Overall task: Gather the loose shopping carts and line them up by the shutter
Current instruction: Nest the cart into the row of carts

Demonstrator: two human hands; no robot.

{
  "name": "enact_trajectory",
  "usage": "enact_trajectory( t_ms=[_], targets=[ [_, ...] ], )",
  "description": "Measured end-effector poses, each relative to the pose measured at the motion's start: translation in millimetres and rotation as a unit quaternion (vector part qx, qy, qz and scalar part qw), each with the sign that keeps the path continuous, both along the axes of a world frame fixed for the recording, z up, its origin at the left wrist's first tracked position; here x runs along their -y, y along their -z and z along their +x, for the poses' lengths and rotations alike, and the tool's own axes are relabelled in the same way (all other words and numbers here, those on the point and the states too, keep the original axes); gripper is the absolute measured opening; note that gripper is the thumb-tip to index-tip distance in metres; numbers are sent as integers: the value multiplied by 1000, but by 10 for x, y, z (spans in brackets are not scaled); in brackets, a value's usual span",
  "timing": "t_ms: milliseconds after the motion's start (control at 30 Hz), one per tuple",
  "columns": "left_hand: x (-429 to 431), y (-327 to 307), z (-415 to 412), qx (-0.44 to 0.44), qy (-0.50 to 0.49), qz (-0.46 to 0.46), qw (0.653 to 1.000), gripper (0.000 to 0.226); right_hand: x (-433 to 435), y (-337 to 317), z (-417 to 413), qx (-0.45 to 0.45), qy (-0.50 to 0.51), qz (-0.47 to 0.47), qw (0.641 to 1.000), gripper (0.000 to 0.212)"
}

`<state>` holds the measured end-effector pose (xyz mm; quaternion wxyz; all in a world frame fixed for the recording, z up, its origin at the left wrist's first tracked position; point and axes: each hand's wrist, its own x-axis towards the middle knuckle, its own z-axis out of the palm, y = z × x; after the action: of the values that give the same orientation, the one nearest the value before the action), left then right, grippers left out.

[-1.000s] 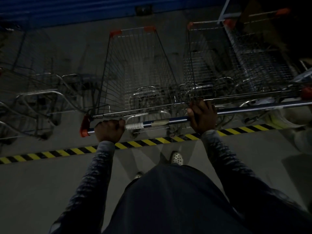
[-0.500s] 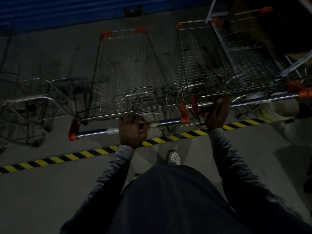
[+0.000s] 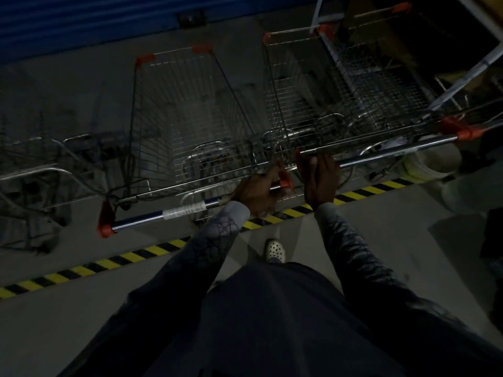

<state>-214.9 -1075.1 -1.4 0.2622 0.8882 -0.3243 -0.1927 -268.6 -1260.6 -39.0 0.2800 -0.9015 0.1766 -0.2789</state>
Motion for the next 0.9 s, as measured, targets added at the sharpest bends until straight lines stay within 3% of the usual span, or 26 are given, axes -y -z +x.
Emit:
enact_trajectory(
  t_ms=[300,467,600,667,767,900],
  targets=[
    [109,82,71,-30,-72,-42,996,69,114,28,26,40,-38,93,994,19],
    [170,70,69,-4,-86,-38,996,63,219,111,-20,51,-67,115,990,37],
    [203,66,76,-4,-87,-36,996,70,211,127,-18,32,-62,113,991,17],
    [215,58,84,13,-86,-33,996,72,188,114,-17,21,-59,106,992,18],
    [230,42,75,19,-83,-23,996,73,106,21,-28,-1,-61,35,998,15],
    [230,15,76,22,-75,11,997,84,-45,-61,66,-34,-100,-149,983,31]
  ],
)
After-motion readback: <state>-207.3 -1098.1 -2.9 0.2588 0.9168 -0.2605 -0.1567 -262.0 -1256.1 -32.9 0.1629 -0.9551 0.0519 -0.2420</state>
